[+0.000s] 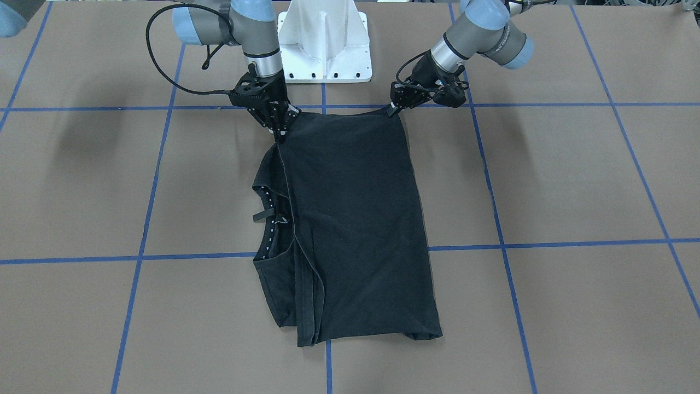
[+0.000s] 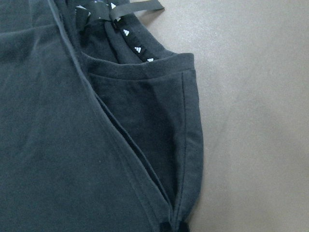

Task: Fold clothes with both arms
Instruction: 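Lower both grippers and grasp the shirt's corners nearest the robot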

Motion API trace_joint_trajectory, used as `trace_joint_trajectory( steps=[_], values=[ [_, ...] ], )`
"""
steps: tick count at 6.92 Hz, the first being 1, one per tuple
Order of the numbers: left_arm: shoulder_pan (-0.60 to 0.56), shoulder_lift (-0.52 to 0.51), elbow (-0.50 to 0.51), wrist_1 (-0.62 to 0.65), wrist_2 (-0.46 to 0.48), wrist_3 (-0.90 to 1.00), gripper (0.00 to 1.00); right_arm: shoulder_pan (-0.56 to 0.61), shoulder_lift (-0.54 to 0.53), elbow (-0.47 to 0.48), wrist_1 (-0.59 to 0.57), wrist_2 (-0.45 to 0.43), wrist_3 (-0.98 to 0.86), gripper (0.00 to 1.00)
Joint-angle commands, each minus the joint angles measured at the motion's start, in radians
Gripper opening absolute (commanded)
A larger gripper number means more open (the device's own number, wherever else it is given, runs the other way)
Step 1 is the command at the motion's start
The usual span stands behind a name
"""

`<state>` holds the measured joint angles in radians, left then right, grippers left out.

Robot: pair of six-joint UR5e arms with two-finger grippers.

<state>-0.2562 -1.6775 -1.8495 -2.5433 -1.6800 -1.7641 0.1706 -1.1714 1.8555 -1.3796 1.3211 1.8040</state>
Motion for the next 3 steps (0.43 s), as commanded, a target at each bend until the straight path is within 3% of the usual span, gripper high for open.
trace_joint_trajectory(
  steps=[1, 3],
  values=[
    [0.0, -0.005, -0.004, 0.0, -0.006, 0.002, 0.0, 0.003, 0.001, 0.02, 0.001, 0.006, -0.002, 0.0],
    [-0.009, 0.008, -0.098, 0.009, -0.064, 0.002, 0.0, 0.013, -0.011, 0.108, 0.001, 0.042, -0.011, 0.0]
  ],
)
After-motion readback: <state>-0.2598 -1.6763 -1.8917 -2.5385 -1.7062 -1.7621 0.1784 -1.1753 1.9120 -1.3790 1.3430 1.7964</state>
